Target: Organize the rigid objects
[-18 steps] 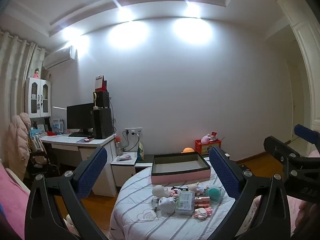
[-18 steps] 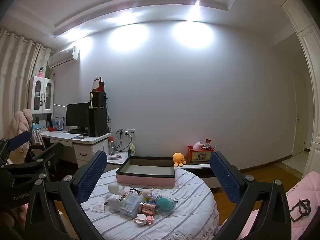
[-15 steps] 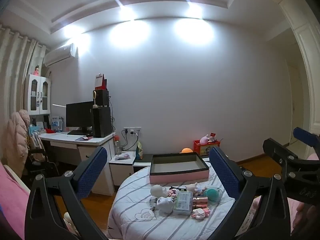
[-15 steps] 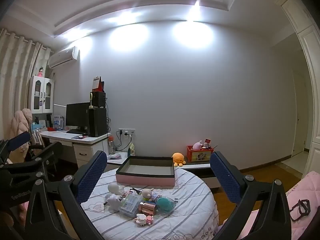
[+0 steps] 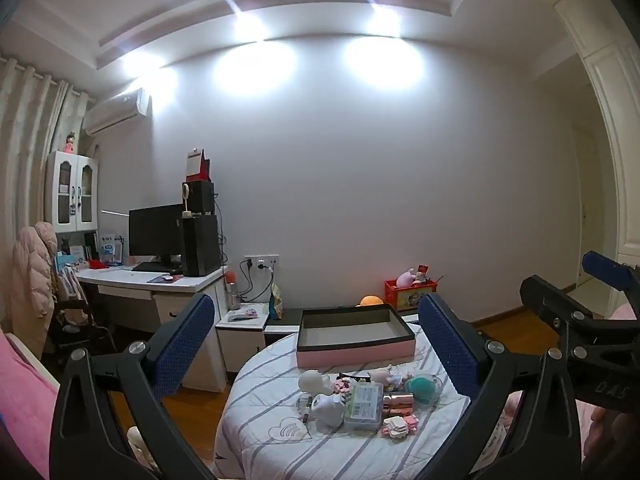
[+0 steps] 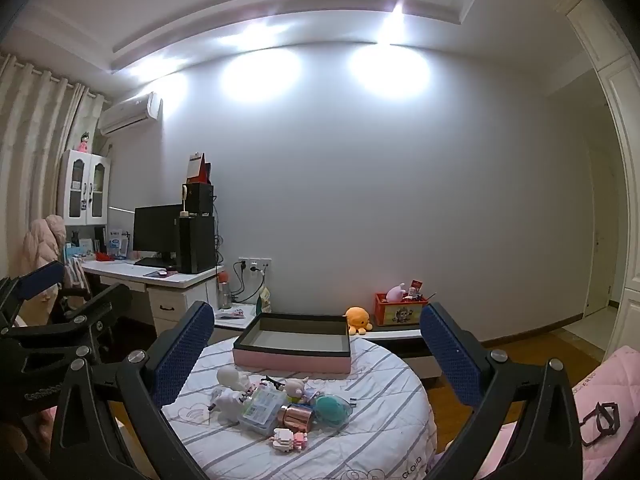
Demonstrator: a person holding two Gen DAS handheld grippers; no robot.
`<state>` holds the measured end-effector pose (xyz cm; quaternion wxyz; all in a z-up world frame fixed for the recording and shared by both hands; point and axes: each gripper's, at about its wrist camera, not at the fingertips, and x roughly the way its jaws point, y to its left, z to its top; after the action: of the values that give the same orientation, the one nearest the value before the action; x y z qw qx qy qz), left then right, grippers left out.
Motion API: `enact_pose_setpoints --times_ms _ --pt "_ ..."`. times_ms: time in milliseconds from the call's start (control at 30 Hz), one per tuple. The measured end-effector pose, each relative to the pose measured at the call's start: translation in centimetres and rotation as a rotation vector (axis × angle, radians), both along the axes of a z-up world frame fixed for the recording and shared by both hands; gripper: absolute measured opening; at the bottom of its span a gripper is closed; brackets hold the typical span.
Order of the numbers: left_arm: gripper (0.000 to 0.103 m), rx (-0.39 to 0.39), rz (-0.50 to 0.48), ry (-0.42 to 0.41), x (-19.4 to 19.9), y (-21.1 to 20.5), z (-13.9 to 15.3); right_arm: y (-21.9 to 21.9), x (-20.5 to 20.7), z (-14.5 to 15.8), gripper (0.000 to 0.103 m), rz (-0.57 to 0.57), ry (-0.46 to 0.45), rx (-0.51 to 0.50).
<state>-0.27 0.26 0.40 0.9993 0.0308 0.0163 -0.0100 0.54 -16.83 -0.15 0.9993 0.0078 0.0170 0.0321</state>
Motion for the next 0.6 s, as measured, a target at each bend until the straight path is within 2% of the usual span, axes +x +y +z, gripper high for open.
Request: enact_pose_setpoints --times_ms 600 --pt "0.103 0.013 -0.005 -0.003 0.05 -0.39 0.31 -0.23 0.38 -0.13 0.103 -0.012 -0.004 0.001"
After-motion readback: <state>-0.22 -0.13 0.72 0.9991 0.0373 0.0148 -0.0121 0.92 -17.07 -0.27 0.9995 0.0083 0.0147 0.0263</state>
